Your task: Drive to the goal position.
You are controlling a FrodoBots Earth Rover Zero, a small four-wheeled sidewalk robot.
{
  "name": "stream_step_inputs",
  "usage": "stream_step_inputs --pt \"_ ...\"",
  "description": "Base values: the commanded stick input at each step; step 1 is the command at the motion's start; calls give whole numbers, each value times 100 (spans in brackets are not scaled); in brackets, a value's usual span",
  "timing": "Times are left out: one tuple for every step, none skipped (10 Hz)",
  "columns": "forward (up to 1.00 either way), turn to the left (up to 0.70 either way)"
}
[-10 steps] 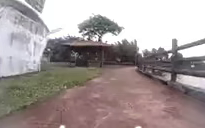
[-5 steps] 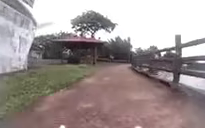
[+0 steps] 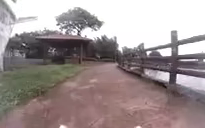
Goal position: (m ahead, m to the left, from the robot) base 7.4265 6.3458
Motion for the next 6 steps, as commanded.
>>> stream_step_inputs --pt "100 -30" --pt "100 -14" --pt "100 2" --pt "100 10" --pt "100 10" --pt "100 10"
